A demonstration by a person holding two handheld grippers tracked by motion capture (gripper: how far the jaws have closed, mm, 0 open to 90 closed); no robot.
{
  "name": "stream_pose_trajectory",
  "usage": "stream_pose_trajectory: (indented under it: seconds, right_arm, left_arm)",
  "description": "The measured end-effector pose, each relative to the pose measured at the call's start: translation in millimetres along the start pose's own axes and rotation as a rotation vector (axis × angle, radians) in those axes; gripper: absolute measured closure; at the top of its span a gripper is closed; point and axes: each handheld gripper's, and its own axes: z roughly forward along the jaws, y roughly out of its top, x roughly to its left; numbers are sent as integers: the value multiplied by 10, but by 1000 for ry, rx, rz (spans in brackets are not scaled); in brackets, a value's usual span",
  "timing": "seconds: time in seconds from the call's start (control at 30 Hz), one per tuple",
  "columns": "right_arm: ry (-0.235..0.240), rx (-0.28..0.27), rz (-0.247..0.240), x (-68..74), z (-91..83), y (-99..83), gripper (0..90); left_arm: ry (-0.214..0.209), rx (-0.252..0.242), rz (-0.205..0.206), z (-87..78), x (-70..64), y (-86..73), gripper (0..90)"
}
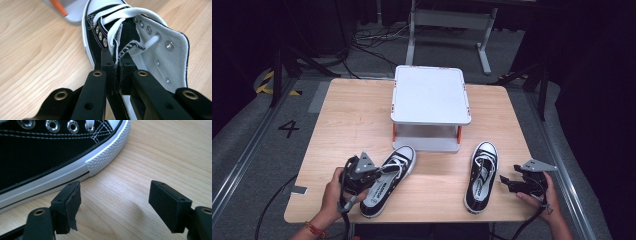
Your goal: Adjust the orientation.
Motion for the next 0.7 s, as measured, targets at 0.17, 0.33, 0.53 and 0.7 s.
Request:
stream_pose_trajectory:
  seconds: [0.17,0.33,0.53,0.7]
  right_arm:
    - [5,13,14,-38,55,-38,258]
    - [41,-17,59,-87,82,-82,245]
    - [29,-11,70,-99,102,-69,212]
    - [29,-10,70,-98,103,-69,211]
  left_arm:
    - [-79,-82,-1,-101,104,-64,704]
    - [-149,-139,50,-297,84,-47,481]
    - [-220,-69,144,-551,-10,-81,339]
    - [-316,109,326,-576,-156,-38,372]
